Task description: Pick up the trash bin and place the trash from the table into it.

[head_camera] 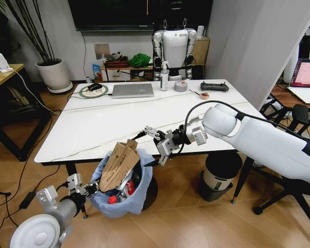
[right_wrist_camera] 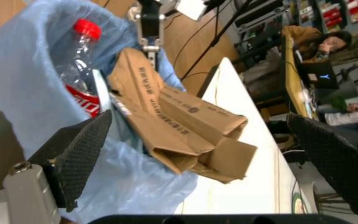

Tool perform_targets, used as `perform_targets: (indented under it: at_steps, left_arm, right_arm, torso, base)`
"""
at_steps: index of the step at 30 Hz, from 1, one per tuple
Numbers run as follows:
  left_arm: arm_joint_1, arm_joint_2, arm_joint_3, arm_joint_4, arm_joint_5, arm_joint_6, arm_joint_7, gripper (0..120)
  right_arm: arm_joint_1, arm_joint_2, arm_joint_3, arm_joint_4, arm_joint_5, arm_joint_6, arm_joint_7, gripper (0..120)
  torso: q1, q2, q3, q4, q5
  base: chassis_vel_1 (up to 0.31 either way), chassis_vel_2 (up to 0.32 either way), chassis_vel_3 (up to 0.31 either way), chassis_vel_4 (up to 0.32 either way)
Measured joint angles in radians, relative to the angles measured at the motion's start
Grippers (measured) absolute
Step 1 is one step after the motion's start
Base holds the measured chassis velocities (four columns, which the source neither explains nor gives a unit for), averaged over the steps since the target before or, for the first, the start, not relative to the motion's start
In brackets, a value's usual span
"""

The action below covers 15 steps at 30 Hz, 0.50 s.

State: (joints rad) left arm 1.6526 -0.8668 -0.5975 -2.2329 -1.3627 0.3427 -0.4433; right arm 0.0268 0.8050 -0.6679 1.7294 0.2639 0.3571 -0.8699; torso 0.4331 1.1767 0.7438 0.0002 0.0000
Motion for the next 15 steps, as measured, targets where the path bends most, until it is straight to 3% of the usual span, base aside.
perform_targets:
  at_steps: [6,8,15]
  left_arm:
    - [0.016,-0.014,-0.006,-0.004,0.016,0.000,0.001,0]
    - [0.026,-0.029,-0.015,-0.003,0.028,-0.001,0.003,0]
    - [0.062,-0.054,-0.027,-0.019,0.059,-0.003,0.014,0]
  right_arm:
    - [-0.002,-0.008,0.015,-0.037,0.081,-0.025,0.036,100]
    - [-0.028,-0.034,0.027,-0.063,0.194,-0.050,0.080,100]
    - [-0.168,-0.104,0.184,-0.160,0.383,-0.100,0.214,100]
  torso:
    - [0.000,0.000,0.000,0.0002,-0.0001]
    - [0.000,0.000,0.000,0.0003,0.0000]
    - [0.000,0.000,0.000,-0.0001,0.0005]
  base:
    - [0.000,0.000,0.000,0.000]
    - [0.000,0.000,0.000,0.000]
    - [0.000,0.000,0.000,0.000]
